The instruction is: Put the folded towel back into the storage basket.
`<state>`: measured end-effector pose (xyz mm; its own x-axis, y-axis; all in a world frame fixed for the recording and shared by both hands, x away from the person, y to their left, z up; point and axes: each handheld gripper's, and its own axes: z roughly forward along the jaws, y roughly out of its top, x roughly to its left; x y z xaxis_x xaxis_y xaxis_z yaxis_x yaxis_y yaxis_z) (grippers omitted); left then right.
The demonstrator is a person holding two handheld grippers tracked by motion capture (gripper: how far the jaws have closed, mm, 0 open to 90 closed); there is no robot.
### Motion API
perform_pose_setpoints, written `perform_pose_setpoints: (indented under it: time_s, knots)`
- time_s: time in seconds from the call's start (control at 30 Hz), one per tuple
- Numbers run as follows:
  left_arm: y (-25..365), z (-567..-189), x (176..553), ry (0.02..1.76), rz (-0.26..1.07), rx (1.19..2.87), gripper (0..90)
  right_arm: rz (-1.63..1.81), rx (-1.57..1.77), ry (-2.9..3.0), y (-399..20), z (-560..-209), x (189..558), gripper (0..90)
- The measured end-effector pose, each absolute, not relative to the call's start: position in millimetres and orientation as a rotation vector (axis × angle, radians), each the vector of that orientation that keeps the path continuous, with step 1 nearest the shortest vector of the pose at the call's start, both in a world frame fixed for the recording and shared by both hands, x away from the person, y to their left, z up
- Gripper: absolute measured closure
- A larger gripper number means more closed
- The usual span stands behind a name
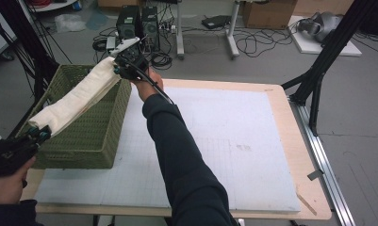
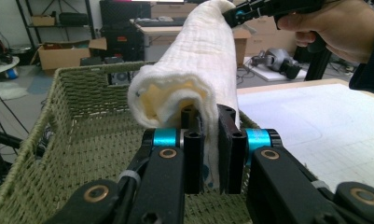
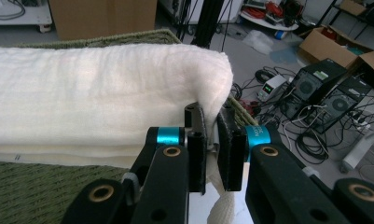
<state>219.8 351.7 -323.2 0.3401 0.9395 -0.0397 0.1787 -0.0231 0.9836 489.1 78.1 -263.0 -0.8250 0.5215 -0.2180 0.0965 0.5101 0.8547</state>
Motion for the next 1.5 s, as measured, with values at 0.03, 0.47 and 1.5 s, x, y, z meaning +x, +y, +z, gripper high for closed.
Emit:
perform_pose_setpoints:
  time_s: [0.03,0.47,1.5]
  knots:
    - [352.2,-323.7,219.9,1.076,0.85,1.476,82.2,1.26,0.505,2.305,81.3,-262.7,489.9,84.1]
    - [362.4,-330.9,222.0,1.124,0.881,1.468,82.2,1.239,0.499,2.329,108.1,-269.5,497.9,84.1]
    - [367.6,-324.9,231.4,1.166,0.909,1.425,46.7,1.265,0.517,2.347,100.5,-276.3,497.7,58.0]
